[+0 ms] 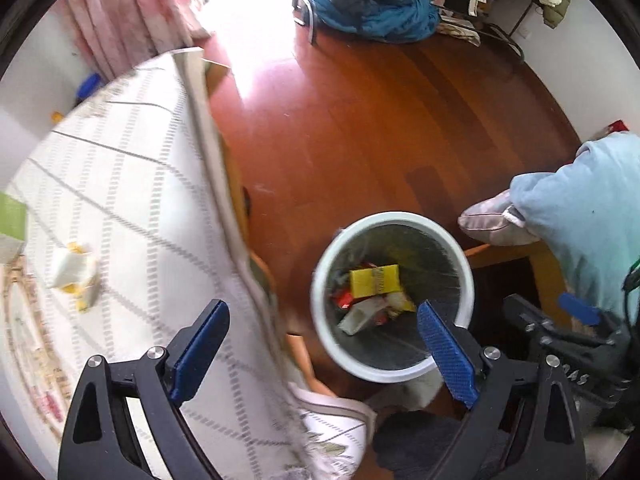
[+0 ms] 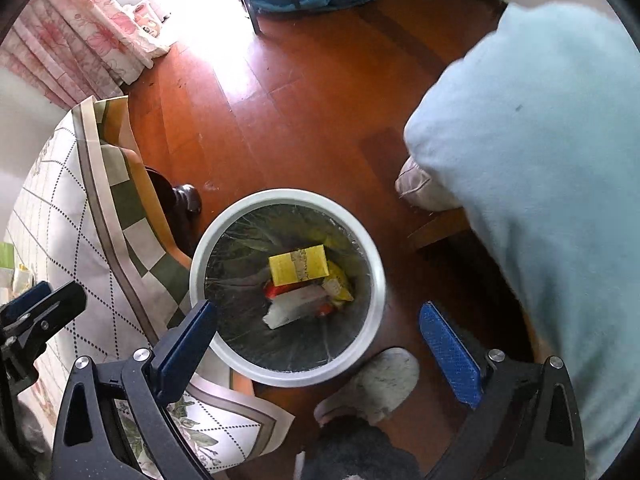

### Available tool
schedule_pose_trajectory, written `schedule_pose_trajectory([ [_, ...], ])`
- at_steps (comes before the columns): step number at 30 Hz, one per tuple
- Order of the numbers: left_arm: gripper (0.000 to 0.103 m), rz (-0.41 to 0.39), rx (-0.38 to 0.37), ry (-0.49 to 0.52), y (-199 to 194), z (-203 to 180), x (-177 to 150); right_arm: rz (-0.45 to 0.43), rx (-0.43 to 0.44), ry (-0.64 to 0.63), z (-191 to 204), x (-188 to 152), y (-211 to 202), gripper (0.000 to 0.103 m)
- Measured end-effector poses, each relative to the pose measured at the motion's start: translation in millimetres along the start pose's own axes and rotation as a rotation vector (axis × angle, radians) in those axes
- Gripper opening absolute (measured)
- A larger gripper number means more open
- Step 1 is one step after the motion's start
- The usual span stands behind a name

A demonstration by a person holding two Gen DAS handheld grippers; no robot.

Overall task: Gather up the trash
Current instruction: 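Grasp the white-yellow wrapper with the right gripper while the left moves toward the green box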

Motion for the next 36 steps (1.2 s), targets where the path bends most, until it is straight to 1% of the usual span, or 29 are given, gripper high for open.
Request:
schedule_pose_trajectory([
  [4,0.096,-0.044,0.041,0.011,-21,5,-9,-0.033,-0.029,-0.012,1,-7,-25,0.102],
  [11,0.096,-0.146,0.052,-0.005,-75,15,-17,-0.124,-0.046,-0.008,5,-21,-85,0.102],
  [15,0.096,-0.212,0.060,-0.019,-111,25,-17,-0.168,-0.028,0.000,12,-26,-118,0.102],
  [18,0.096,-0.254,0.064,-0.048,-135,42,-16,-0.203,0.004,-0.009,27,-30,-147,0.102],
  [19,0.096,-0.269,0.071,-0.062,-144,51,-16,-0.215,0.021,-0.018,37,-30,-158,0.102],
  [21,0.096,-0.301,0.092,-0.092,-160,76,-17,-0.227,0.050,-0.036,55,-29,-170,0.102],
  [22,0.096,-0.316,0.118,-0.118,-167,96,-19,-0.231,0.069,-0.057,70,-28,-176,0.102],
  [25,0.096,-0.323,0.194,-0.189,-167,149,-33,-0.232,0.122,-0.132,125,-28,-185,0.102],
  [26,0.096,-0.312,0.218,-0.220,-164,171,-42,-0.228,0.137,-0.157,144,-29,-185,0.102],
  [28,0.096,-0.257,0.253,-0.311,-146,224,-65,-0.205,0.176,-0.216,190,-30,-176,0.102],
  [31,0.096,-0.199,0.292,-0.406,-122,278,-96,-0.165,0.225,-0.267,245,-33,-153,0.102],
  [32,0.096,-0.166,0.306,-0.445,-108,302,-109,-0.145,0.235,-0.280,263,-33,-140,0.102],
  [33,0.096,-0.150,0.310,-0.463,-101,312,-117,-0.124,0.244,-0.295,284,-33,-126,0.102],
  [34,0.096,-0.130,0.314,-0.486,-92,325,-126,-0.108,0.247,-0.302,295,-34,-116,0.101],
  [35,0.096,-0.111,0.318,-0.506,-83,337,-133,-0.080,0.260,-0.308,312,-34,-102,0.095],
  [36,0.096,-0.096,0.320,-0.518,-76,347,-138,-0.062,0.265,-0.310,323,-34,-90,0.085],
])
Point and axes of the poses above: each gripper's, at about its wrist camera, not at the fingertips, and y roughly the way its jaws point, z to its left, x to its top, the point moved 5 cm from there along y, roughly the way its jaws point, and after that the axes turned 2 degrees about -x, right-handed, at the moved point
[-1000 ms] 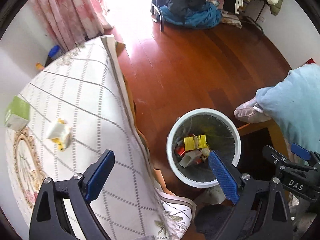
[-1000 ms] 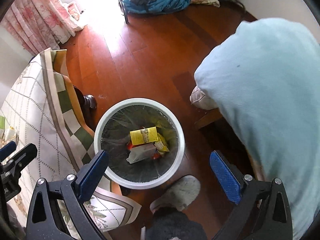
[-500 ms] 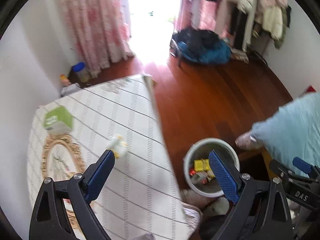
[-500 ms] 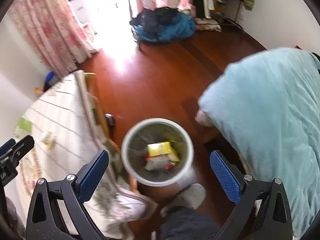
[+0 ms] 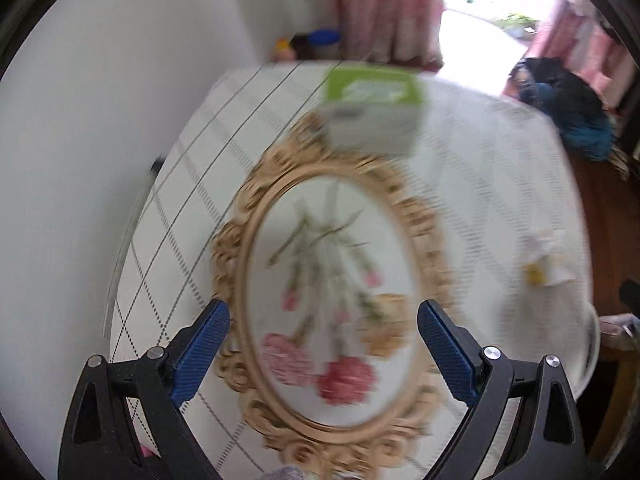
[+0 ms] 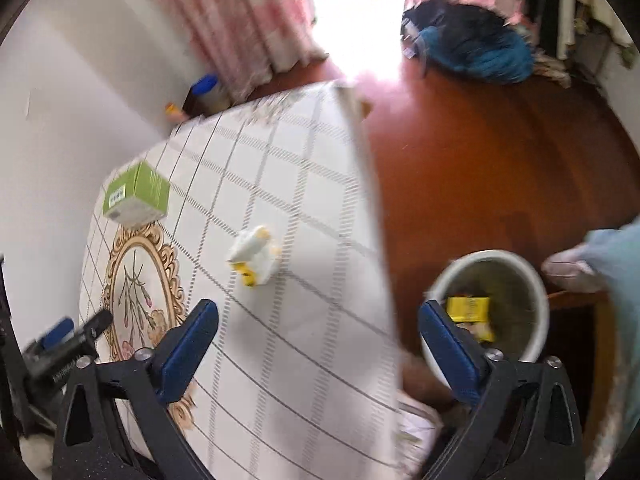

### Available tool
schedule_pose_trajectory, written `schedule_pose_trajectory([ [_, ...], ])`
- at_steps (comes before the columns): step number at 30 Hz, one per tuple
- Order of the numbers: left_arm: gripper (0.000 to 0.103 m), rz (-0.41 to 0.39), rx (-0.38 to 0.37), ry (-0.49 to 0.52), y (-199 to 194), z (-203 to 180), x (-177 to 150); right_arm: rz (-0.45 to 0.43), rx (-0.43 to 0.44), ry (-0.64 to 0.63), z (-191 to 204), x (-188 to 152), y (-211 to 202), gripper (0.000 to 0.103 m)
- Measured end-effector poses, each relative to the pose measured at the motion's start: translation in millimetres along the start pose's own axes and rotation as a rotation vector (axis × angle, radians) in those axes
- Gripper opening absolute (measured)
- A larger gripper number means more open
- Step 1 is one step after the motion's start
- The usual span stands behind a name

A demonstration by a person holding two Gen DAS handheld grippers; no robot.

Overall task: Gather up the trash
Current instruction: 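Grasp the white-yellow wrapper with the right gripper while the left moves toward the green box, then grasp the green box with the left gripper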

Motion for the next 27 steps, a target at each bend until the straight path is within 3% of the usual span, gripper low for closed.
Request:
schedule_pose_trajectory([
  [1,0.100,0.012,0.007,-0.007,9,6,-2,0.021,-0.001,0.001,7,2,15,0.080],
  [7,0.101,0.060,0.038,-0.024,50,22,-4,0.039,-0.014,-0.029,36,17,76,0.077],
  [8,0.101,0.067,0.037,-0.022,55,22,-4,0.042,-0.007,-0.034,40,19,84,0.073],
  [9,0.101,0.068,0.033,-0.022,57,23,-3,0.044,0.005,-0.040,44,20,90,0.058],
  [10,0.101,0.063,0.030,-0.022,57,23,-2,0.043,0.016,-0.048,47,21,94,0.051],
  [13,0.101,0.047,0.020,-0.022,51,21,8,-0.013,0.003,-0.107,60,24,94,0.044],
  [21,0.101,-0.054,-0.074,-0.014,5,-1,76,-0.040,-0.021,-0.107,64,54,90,0.043],
  [27,0.101,-0.009,-0.086,0.053,21,-31,141,-0.002,-0.078,-0.095,59,88,102,0.043],
])
Point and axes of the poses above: each gripper's, at about its wrist camera, not at the fingertips, and y roughly the way its jaws point, z to its left, x to its top, the point moved 5 cm from there along y, roughly the way its jaws point, and after that the axes turned 2 degrees about -x, right-handed, at the moved point
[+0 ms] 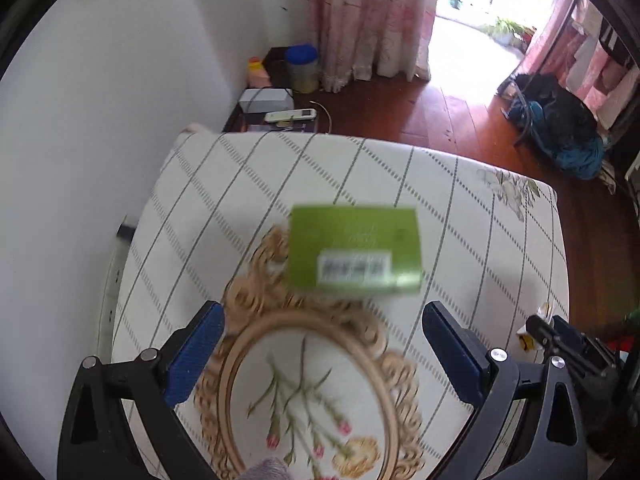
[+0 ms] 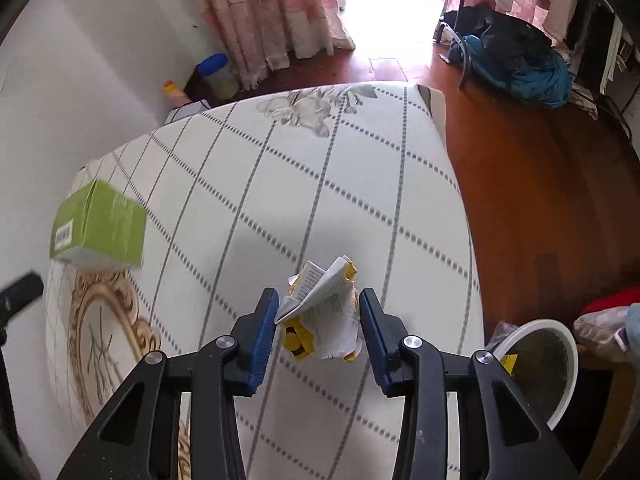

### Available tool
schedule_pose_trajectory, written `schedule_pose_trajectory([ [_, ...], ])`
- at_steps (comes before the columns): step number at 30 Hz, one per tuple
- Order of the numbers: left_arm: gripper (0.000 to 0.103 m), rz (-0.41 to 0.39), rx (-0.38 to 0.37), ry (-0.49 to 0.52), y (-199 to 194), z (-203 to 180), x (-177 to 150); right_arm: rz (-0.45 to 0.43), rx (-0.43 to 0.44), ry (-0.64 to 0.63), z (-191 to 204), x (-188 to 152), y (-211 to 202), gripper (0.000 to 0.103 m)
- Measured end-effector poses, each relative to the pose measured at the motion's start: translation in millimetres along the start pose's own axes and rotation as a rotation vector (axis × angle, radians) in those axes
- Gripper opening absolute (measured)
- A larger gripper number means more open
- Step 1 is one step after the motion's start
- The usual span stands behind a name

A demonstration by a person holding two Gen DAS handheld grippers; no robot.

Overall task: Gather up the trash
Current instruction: 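Grasp the green box with the left gripper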

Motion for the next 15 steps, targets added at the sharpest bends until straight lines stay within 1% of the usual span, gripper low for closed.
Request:
schedule_pose_trajectory([
  [3,0.101,0.024,0.007,0.030,11,-8,9,0.009,-0.018,-0.004,0,12,3,0.043],
  [8,0.101,0.106,0.037,0.070,42,-17,21,0.026,-0.021,0.001,0,23,7,0.043],
  [10,0.101,0.136,0.028,0.060,52,-17,23,0.031,-0.022,-0.002,1,24,8,0.043],
  [12,0.100,0.134,0.022,0.045,54,-16,25,0.034,-0.023,-0.006,2,24,9,0.043],
  [14,0.085,0.100,-0.005,0.029,49,-15,26,0.034,-0.026,-0.011,1,24,9,0.043],
  [15,0.086,0.082,0.004,0.024,45,-15,27,0.030,-0.029,-0.014,1,24,8,0.043],
])
Point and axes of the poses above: each gripper's, at about its wrist camera, not at the fingertips, and y roughly the way its jaws point, z to its left, x to its top, the point moved 5 cm from there along y, roughly the way its jaws point, and after that the axes turned 2 degrees about -x, right-handed, at the moved point
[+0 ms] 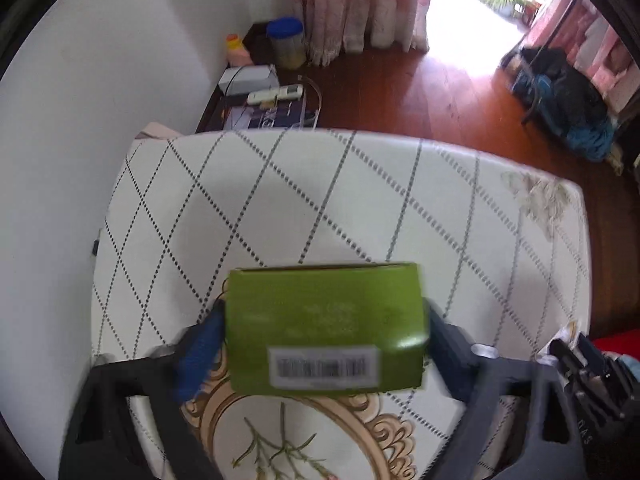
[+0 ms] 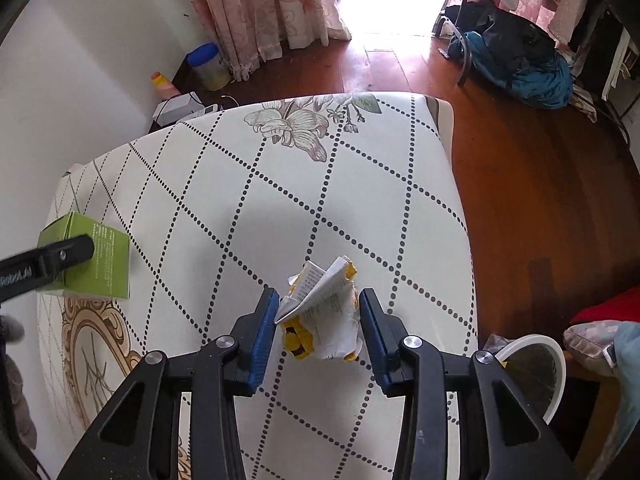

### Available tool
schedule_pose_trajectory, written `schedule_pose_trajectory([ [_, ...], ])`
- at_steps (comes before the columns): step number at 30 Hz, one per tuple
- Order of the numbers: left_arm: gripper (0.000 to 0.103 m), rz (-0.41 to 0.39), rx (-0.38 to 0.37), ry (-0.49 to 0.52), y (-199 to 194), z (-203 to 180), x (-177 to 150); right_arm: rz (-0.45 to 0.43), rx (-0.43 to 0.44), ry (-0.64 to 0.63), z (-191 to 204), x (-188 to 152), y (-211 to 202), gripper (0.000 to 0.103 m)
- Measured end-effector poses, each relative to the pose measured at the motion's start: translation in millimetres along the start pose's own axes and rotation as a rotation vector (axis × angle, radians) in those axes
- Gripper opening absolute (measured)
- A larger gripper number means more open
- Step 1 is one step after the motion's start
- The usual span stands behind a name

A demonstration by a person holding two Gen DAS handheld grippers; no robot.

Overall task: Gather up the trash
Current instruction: 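Grasp the green box with the left gripper, then carry the green box and wrapper over the bin and release both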

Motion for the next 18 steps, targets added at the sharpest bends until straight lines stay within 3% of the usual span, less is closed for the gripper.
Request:
schedule_pose_trajectory([
  [8,0.085,-0.145,-0.010,0.030,-54,-9,-24,-0.069,-0.009,-0.043,1,-4,-30,0.043],
  [14,0.085,-0.243,-0.045,0.053,-109,-23,-50,-0.163,-0.001,-0.047,-13,-16,-81,0.043],
  [18,0.085,-0.309,-0.074,0.099,-150,-46,-66,-0.222,0.023,-0.003,-42,-35,-124,0.043],
])
Point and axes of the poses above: each gripper's, at about its wrist camera, not at the fingertips, and y roughly the way its jaws point, z to its left, x to its top, the point moved 5 cm from there along y, roughly the way its jaws point, and after that the axes turned 2 degrees about -x, right-handed, at the moved point
